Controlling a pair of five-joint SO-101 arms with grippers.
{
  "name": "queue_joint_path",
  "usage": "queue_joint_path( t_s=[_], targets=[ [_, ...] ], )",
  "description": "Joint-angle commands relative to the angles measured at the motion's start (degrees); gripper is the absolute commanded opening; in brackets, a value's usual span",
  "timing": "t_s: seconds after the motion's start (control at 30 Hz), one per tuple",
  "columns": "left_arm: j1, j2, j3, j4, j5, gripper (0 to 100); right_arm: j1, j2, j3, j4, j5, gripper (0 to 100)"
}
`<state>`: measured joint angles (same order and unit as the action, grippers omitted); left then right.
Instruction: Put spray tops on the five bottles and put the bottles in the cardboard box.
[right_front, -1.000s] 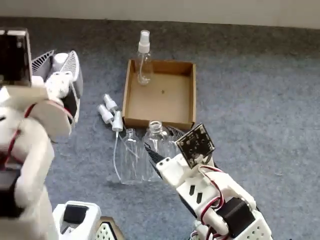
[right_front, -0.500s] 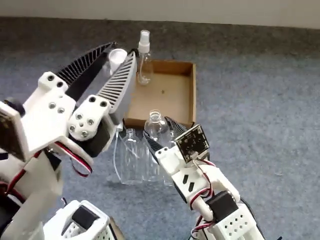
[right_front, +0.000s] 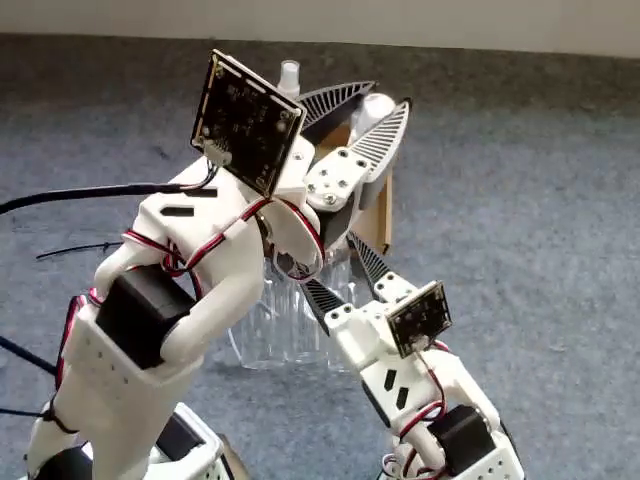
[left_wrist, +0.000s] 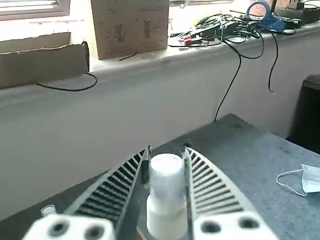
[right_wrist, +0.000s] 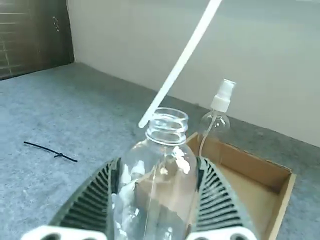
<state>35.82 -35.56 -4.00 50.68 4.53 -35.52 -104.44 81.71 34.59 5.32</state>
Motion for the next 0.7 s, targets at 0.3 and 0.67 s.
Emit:
queue_joint_path(
  t_s=[0.3, 0.67],
  targets=[
    [0.92, 0.48, -4.26, -2.81, -0.35, 1, 0.75, -0.13, -0.75, 0.48, -0.53, 0.4],
    [0.84, 0.04, 2.15, -2.55, -0.09, 1, 0.92, -0.13, -0.75, 0.48, -0.53, 0.4]
  ],
)
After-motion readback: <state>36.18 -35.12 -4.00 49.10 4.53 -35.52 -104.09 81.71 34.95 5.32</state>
